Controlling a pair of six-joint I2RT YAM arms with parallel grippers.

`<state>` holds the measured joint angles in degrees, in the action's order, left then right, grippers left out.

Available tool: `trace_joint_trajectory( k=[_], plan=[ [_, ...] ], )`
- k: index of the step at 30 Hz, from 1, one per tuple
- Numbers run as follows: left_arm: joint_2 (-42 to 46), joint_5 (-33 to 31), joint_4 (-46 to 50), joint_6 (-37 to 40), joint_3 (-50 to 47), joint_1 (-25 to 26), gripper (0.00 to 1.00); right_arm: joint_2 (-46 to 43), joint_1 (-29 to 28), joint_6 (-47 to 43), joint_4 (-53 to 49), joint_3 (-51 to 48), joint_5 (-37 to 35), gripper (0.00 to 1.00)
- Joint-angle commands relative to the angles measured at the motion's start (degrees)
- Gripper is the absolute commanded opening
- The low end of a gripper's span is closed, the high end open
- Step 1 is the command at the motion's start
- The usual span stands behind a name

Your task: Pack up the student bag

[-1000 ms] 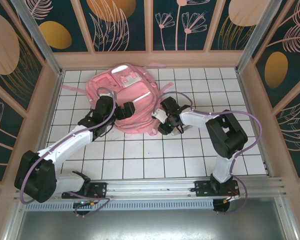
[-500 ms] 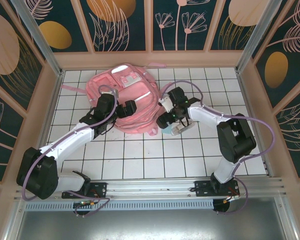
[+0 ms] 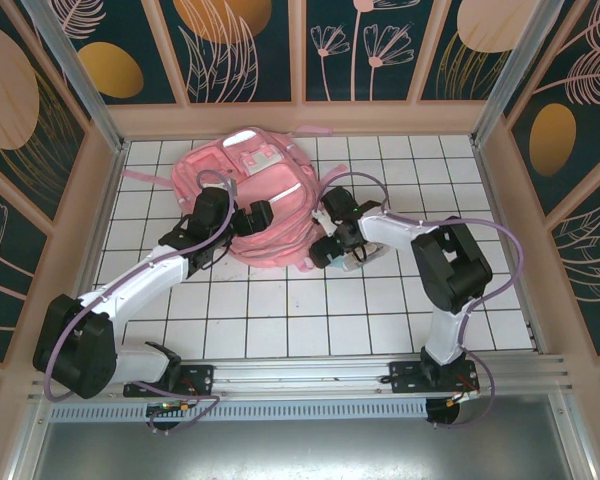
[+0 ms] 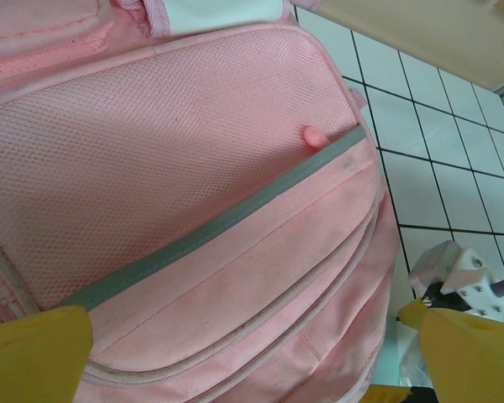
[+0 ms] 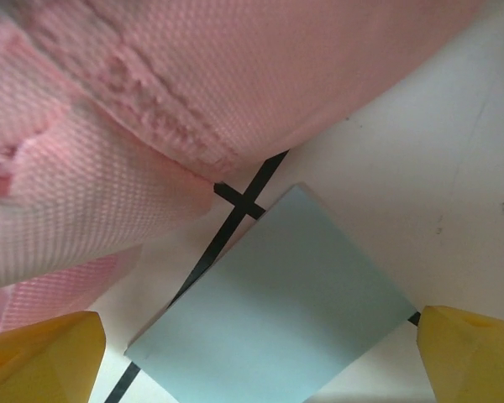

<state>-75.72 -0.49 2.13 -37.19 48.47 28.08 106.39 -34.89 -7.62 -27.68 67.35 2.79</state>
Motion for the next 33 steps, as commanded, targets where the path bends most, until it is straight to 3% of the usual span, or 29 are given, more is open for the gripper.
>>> trace_joint_trajectory(
  k=[1, 11, 14, 18, 27, 33],
  plan=[
    [1.2, -0.4, -0.3, -0.2, 0.0, -0.1, 0.99, 1.0, -0.9, 3.0, -1.1, -0.4, -3.0, 0.96],
    [1.8, -0.6, 0.0, 0.1, -0.2, -0.1, 0.99, 5.0, -3.8, 6.8, -1.5, -2.5, -7.9, 0.89],
    [2.0, -0.6, 0.1, 0.1, -0.3, -0.1, 0.99, 5.0, -3.5, 7.5, -1.2, -3.3, -7.3, 0.80],
    [2.3, -0.4, 0.1, 0.0, -0.2, -0.1, 0.99, 4.0, -2.6, 7.9, -0.8, -3.8, -6.2, 0.55],
    [2.5, -0.3, -0.3, -0.3, -0.4, -0.1, 0.99, -1.0, -0.9, 8.1, -0.3, -4.5, -3.9, 0.40],
    [0.6, -2.4, 2.5, 3.2, 2.3, -0.1, 0.99, -6.7, 1.8, 9.3, 0.3, -4.8, 3.0, 0.26]
  ],
)
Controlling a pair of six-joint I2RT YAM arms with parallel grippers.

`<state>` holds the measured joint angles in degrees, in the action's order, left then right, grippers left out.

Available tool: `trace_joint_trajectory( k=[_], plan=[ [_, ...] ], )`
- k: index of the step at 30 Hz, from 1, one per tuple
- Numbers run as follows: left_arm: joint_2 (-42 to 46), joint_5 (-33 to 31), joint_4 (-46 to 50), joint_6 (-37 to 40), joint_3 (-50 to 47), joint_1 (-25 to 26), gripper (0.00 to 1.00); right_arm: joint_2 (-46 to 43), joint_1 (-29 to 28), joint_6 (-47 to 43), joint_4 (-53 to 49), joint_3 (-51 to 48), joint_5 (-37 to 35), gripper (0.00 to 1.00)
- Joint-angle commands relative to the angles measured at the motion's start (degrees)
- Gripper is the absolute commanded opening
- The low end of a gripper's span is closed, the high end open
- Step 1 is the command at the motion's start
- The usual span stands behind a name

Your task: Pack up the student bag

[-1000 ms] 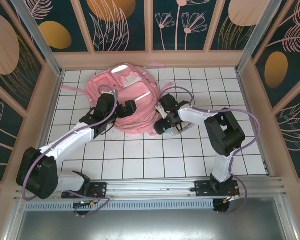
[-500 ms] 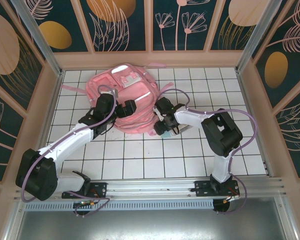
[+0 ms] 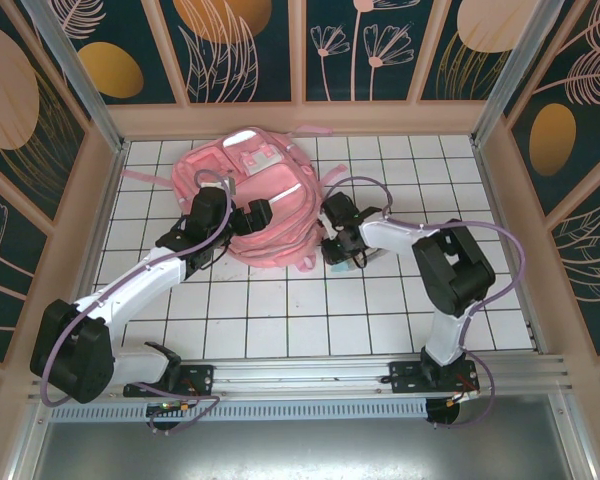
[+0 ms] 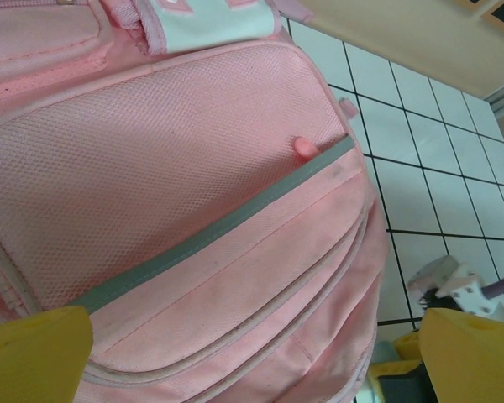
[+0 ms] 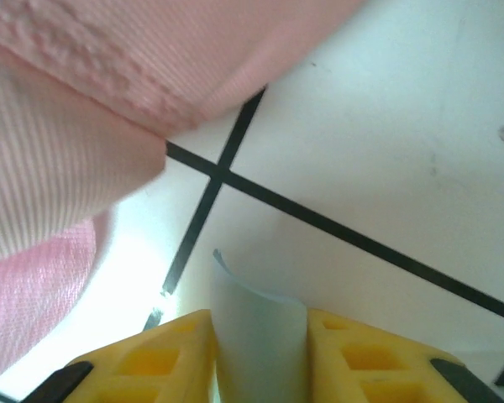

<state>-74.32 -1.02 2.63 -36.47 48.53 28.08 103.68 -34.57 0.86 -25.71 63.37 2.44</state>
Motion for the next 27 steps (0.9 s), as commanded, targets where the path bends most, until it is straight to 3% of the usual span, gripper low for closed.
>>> trace_joint_trajectory(
  k=[1, 7, 15, 23, 27],
  plan=[
    [-1.3, -2.1, 2.7, 3.5, 3.0, -0.1, 0.99, -5.0, 2.1, 1.3, -1.5, -0.9, 4.7, 0.25],
    [-5.5, -2.1, 7.1, 10.4, 6.8, -0.1, 0.97, -10.9, 6.9, 4.0, 0.9, -2.1, 10.0, 0.22],
    [-12.7, -3.0, 10.9, 17.5, 12.4, 0.4, 0.93, -14.3, 11.1, 7.5, 4.4, -2.3, 10.2, 0.23],
    [-17.1, -5.2, 13.6, 23.3, 16.6, 4.7, 0.91, -15.4, 13.1, 10.1, 8.8, -3.7, 12.9, 0.22],
    [-20.9, -9.2, 15.4, 27.4, 17.7, 6.2, 0.90, -15.6, 13.5, 10.2, 10.2, -5.3, 14.3, 0.22]
  ],
)
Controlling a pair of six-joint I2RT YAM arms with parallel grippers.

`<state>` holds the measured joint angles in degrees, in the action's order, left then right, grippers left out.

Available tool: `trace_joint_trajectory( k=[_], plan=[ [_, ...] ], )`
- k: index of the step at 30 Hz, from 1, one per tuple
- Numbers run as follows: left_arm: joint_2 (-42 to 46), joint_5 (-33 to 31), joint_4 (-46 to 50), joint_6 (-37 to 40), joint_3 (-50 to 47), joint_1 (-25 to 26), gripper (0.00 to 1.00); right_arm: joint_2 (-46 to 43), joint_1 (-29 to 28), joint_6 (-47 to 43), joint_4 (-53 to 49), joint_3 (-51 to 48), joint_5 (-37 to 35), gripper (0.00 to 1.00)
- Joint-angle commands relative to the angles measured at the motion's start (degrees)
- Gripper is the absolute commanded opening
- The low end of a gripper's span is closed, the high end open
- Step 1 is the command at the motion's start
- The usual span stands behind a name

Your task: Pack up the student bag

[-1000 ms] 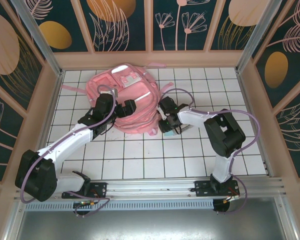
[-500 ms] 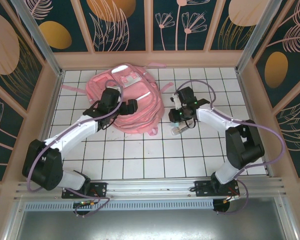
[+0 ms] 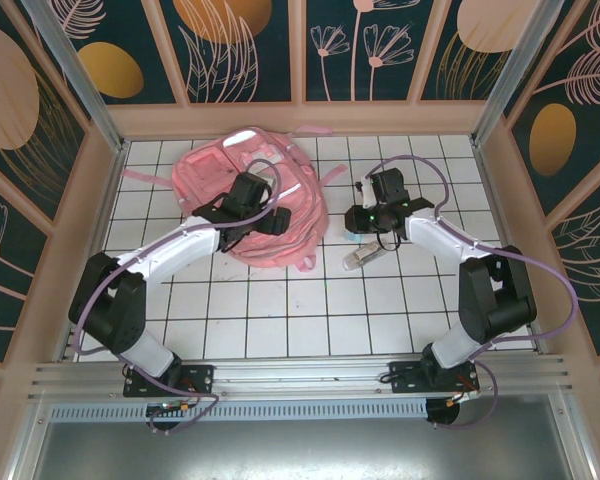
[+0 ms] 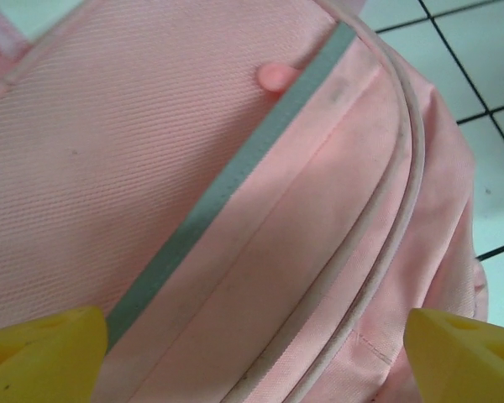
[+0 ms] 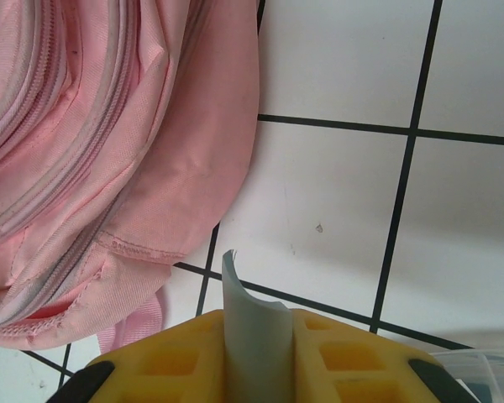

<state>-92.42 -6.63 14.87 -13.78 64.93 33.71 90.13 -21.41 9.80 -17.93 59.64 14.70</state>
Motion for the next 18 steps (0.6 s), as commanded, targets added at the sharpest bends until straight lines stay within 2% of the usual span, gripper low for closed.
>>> trace_joint_trajectory(
  k=[1, 9, 11, 15, 18],
  plan=[
    [-3.8, -5.2, 3.8, 5.3, 1.7, 0.6, 0.90, -2.3, 0.4, 1.2, 2.6, -1.9, 2.4, 0.22],
    [-8.6, -10.5, 4.2, 6.2, 2.6, 0.6, 0.91, -2.7, 1.2, 1.3, 4.9, -3.8, 4.0, 0.22],
    [-9.2, -12.9, 4.2, 6.1, 3.0, 0.6, 0.88, -2.4, 1.2, 1.2, 5.3, -4.0, 4.2, 0.22],
    [-7.7, -11.9, 2.7, 5.6, 3.2, 0.6, 0.45, -2.2, 1.4, 1.4, 5.8, -4.0, 4.9, 0.22],
    [-6.2, -9.6, 2.8, 5.0, 4.6, 0.6, 0.23, -1.8, 1.4, 1.9, 6.3, -3.4, 5.8, 0.21]
  ],
)
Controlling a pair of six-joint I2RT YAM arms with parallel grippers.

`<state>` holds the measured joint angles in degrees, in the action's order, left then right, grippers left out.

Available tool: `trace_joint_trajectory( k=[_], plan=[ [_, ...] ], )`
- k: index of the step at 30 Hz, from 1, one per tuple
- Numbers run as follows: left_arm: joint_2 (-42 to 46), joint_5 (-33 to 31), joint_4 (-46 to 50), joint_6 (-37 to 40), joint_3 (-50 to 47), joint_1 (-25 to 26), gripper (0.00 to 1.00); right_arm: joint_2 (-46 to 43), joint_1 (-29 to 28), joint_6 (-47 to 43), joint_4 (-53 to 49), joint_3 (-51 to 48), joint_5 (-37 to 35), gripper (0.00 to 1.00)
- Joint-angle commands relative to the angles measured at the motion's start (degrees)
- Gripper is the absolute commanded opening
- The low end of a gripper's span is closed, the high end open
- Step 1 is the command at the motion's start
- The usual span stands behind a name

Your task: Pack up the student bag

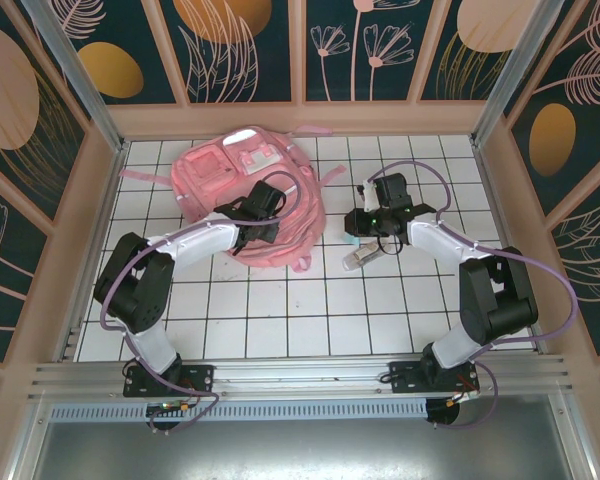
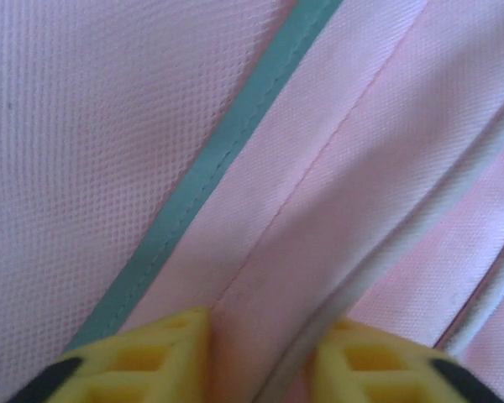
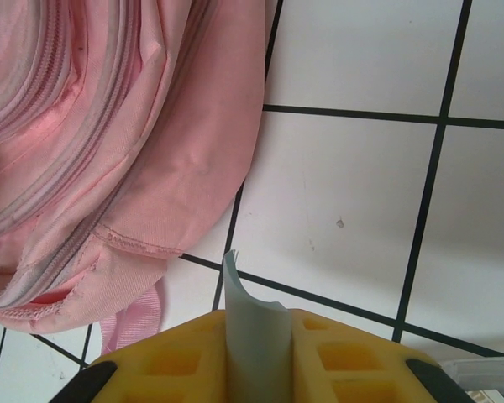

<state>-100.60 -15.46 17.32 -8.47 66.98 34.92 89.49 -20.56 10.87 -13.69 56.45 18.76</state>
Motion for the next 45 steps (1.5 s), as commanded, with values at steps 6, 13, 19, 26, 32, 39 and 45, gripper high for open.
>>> trace_joint_trajectory(
  k=[6, 13, 19, 26, 32, 39, 45],
  plan=[
    [7.1, 1.7, 1.2, -1.3, 5.4, -0.7, 0.00, -0.3, 0.2, 3.0, 4.3, 1.3, 4.3, 0.20],
    [8.0, 2.4, 1.3, -0.5, 7.3, -0.9, 0.00, 1.2, -2.6, 6.8, 9.2, 3.0, 5.3, 0.19],
    [6.2, 5.5, 1.2, -1.2, 10.4, -1.4, 0.00, 6.3, -6.2, 19.9, 23.3, 4.8, 5.9, 0.19],
    [4.3, 4.6, 1.8, -3.7, 14.1, -1.9, 0.00, 16.7, -11.1, 30.3, 34.0, 11.6, 3.0, 0.19],
    [3.2, 4.2, 1.7, -5.5, 13.6, -2.0, 0.00, 25.1, -14.3, 39.2, 41.5, 18.8, 2.7, 0.34],
    [4.8, 5.0, 0.2, -7.3, 11.2, -2.9, 0.00, 22.8, -12.9, 43.9, 48.0, 13.0, 2.9, 0.52],
    [5.1, 7.0, -0.3, -8.1, 11.4, -3.5, 0.00, 17.0, -12.0, 37.8, 41.0, 10.7, 0.1, 0.65]
  ],
)
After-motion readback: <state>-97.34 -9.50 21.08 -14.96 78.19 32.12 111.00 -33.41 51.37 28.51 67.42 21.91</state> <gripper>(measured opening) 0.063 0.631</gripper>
